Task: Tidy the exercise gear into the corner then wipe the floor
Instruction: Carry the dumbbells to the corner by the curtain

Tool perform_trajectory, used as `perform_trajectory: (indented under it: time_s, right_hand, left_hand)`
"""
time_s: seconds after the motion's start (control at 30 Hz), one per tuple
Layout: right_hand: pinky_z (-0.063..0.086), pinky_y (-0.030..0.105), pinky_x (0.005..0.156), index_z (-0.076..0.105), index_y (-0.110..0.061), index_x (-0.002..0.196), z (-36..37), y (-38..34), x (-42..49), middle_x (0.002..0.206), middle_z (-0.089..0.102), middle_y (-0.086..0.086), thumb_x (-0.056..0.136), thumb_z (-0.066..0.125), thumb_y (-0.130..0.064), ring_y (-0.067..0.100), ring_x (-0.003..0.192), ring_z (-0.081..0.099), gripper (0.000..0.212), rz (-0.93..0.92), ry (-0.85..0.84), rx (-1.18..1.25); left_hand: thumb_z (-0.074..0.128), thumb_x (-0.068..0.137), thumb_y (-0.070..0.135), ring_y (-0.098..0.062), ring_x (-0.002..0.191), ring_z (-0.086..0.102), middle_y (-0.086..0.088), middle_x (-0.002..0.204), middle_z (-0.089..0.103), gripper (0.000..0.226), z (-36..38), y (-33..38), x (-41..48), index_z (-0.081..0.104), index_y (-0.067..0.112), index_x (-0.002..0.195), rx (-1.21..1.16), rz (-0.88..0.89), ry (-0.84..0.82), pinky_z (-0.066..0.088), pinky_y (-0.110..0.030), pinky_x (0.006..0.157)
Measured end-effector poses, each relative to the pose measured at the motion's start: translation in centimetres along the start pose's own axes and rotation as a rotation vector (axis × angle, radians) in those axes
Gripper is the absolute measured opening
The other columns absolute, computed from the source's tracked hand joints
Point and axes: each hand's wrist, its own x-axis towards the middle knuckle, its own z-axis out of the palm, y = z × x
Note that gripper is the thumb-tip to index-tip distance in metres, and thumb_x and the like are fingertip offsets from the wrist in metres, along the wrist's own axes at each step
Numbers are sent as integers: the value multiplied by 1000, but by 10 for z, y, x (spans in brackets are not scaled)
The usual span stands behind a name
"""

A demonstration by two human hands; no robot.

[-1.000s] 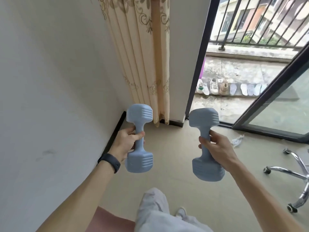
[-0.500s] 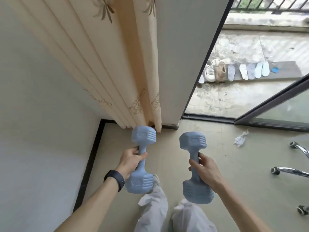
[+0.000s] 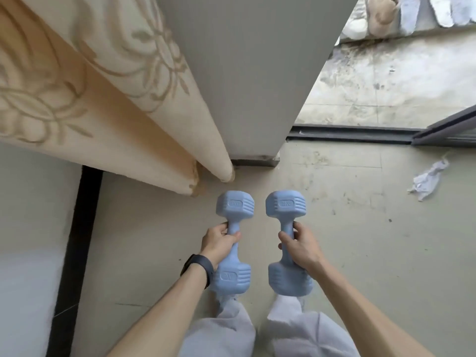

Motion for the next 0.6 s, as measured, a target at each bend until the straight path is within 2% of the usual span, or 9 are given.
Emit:
perform_trajectory:
  time_s: [0.07,0.2,0.3,0.37,0.5,0.6]
  right_hand:
    - [57,41,80,58,-15,97,15,22,45,85,72,3,92,57,-22,16,77,72,9,-2,-7,-8]
    - [55,40,80,59,-12,99,45,53,124,83,72,7,91,59,-19,22,79,71,10,-24,4,-36]
    - [54,37,79,60,-13,102,64,66,173,83,72,6,92,59,-20,21,79,70,12,-35,-1,-54]
    - [55,40,80,60,-15,102,72,71,201,83,72,6,92,59,-21,21,79,70,12,-53,9,-34]
    - [56,45,84,61,-19,101,78,75,243,82,72,2,92,60,-22,19,78,71,11,-110,45,-10]
    - [56,45,84,62,-19,101,75,65,263,83,72,1,93,59,-23,17,76,72,9,-132,89,41]
  left_hand:
    - [74,83,28,-24,79,68,-1,83,74,3,20,-18,46,72,26,84,-7,-15,-2,57,-41,81]
    - [74,81,31,-27,89,71,1,90,75,5,49,-43,125,69,33,80,-33,-24,22,58,-44,87]
    - [72,69,41,-29,90,72,0,88,76,13,62,-54,178,72,32,79,-67,-8,18,57,-48,88]
    - [71,65,41,-29,89,72,-1,84,76,19,68,-57,208,74,30,80,-99,8,23,58,-50,87]
    - [71,66,41,-27,87,73,1,82,76,19,74,-50,249,74,28,80,-78,73,29,58,-48,86]
    - [74,75,36,-23,87,72,2,86,76,16,76,-35,265,74,25,87,-32,135,27,58,-45,87]
